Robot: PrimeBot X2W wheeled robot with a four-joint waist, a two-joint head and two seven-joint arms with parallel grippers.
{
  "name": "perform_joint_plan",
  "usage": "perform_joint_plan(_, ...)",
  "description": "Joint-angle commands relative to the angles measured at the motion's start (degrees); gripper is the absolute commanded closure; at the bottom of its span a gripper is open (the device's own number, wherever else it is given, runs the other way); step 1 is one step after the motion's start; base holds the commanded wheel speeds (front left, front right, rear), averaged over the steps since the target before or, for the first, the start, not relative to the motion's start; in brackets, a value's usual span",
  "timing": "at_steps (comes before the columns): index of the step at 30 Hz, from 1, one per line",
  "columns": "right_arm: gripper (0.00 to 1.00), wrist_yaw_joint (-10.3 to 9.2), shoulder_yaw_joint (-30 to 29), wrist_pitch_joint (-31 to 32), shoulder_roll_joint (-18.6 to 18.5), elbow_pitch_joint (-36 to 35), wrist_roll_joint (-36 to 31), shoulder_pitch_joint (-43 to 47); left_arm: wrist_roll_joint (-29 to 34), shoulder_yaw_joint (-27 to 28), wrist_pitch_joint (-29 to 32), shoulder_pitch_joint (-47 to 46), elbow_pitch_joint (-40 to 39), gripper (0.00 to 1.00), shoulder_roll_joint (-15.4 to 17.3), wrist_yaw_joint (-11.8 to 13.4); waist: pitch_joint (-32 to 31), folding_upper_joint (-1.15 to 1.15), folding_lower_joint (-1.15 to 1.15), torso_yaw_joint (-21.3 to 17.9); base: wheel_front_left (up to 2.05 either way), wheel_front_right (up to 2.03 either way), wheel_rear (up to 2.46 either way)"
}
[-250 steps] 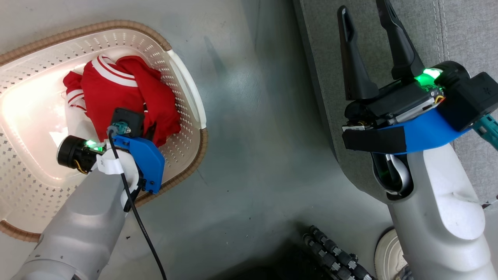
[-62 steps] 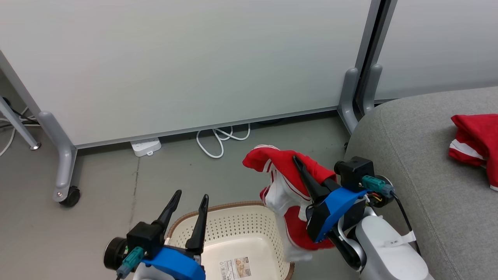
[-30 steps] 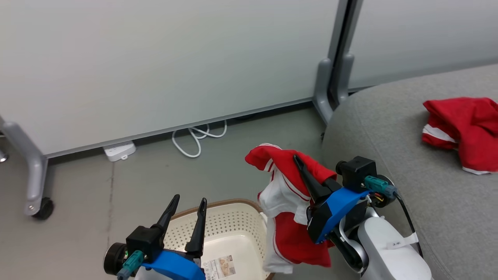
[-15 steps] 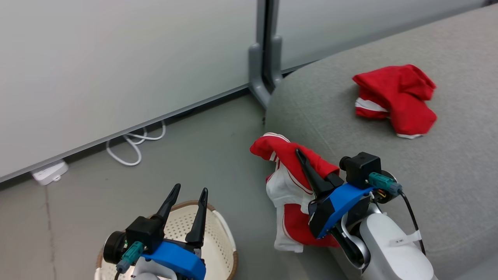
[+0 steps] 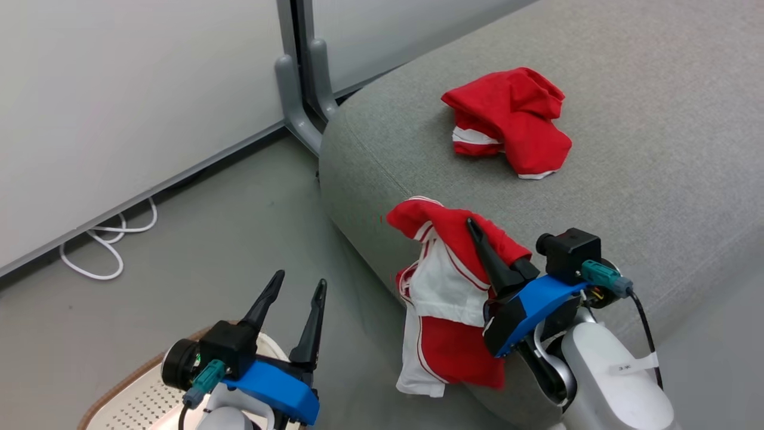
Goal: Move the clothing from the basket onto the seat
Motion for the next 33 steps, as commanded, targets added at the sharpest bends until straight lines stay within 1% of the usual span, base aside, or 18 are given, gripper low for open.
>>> perform_joint_plan(1,1.00,0.03,-0.6,-0.5,0.0,-0.2,-0.1,0.2,-0.1,-0.3,-0.3,-1.1,0.3,0.00,0.5,-0.1,0.7,0.00,0.00,-0.5,0.00,0.00,0.00)
perform_joint_plan(10,1.00,0.03,-2.0,-0.6,0.0,-0.8,-0.7,1.2,-1.0,-1.8,-0.3,-2.5,1.1,0.00,1.1,-0.1,0.9,0.00,0.00,-0.6,0.00,0.00,0.00)
perform_joint_plan(19,1.00,0.03,-2.4,0.2,0.0,-0.7,-0.4,0.9,-0.8,-0.9,-0.3,-0.8,0.9,0.00,1.0,-0.1,0.3,0.00,0.00,-0.3,0.00,0.00,0.00)
perform_joint_plan(21,1.00,0.03,-3.5,1.1,0.0,-0.4,-1.3,-0.5,-0.5,-0.4,-0.3,-0.5,0.4,0.00,0.8,-0.1,0.5,0.00,0.00,-0.2,0.00,0.00,0.00)
perform_joint_plan(24,1.00,0.03,-6.7,2.8,-0.3,-0.6,-3.0,-4.0,0.2,-0.1,-0.3,-0.6,-0.3,0.00,0.8,-0.1,1.6,0.00,0.00,0.3,0.00,0.00,0.00)
perform_joint_plan(29,1.00,0.02,-13.1,6.0,-3.8,-2.8,-4.9,-12.7,1.1,-1.0,-0.3,-2.5,-1.8,0.00,1.9,-0.1,5.4,0.00,0.00,1.8,0.00,0.00,0.00)
perform_joint_plan(33,1.00,0.03,-18.0,8.7,-8.2,-4.7,-5.7,-20.2,1.3,-2.1,-0.3,-4.8,-3.3,0.00,3.6,-0.1,9.5,0.00,0.00,3.4,0.00,0.00,0.00)
